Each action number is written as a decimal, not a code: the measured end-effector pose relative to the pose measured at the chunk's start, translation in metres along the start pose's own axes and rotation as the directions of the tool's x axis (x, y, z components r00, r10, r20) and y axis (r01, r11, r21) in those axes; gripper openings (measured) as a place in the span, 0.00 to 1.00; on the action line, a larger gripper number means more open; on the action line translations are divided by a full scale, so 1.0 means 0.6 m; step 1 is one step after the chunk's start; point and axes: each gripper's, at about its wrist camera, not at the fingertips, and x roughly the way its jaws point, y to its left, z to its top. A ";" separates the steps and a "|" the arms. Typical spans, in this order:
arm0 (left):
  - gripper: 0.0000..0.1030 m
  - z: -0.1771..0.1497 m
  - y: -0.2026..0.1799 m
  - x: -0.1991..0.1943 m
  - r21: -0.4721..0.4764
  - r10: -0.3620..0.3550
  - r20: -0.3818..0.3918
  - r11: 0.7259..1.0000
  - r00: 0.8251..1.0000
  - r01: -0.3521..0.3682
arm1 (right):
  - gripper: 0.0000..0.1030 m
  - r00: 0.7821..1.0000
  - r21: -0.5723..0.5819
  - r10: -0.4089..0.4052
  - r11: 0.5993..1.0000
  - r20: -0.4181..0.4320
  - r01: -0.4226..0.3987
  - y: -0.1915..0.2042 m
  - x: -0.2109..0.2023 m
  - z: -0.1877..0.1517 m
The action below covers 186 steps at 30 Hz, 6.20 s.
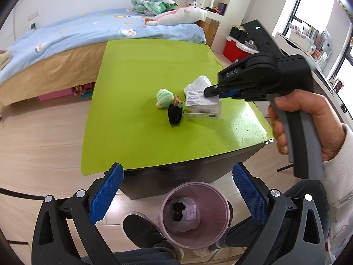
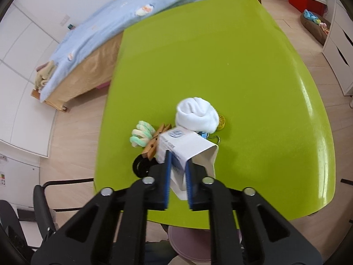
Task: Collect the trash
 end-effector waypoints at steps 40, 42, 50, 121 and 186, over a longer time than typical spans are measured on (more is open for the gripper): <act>0.62 0.124 -0.011 0.203 0.094 0.052 -0.175 0.995 0.983 -0.036 | 0.00 0.992 -0.036 0.071 0.997 0.102 -0.067 -0.089 -0.137 -0.063; 0.47 0.123 -0.010 0.211 0.088 0.053 -0.186 0.995 0.981 -0.037 | 0.00 0.992 -0.037 0.073 0.997 0.099 -0.069 -0.092 -0.135 -0.065; 0.06 0.120 -0.002 0.195 0.072 0.055 -0.155 0.996 0.986 -0.044 | 0.00 0.992 -0.051 0.083 0.996 0.091 -0.079 -0.086 -0.123 -0.069; 0.07 -0.060 -0.094 0.006 0.171 -0.110 -0.121 0.977 0.987 0.130 | 0.93 0.998 -0.217 0.061 0.975 0.019 -0.056 -0.055 -0.161 -0.284; 0.92 0.066 0.030 -0.010 0.007 0.045 0.026 0.999 0.999 -0.045 | 0.95 0.994 -0.403 -0.100 0.912 -0.046 0.073 0.052 -0.024 0.035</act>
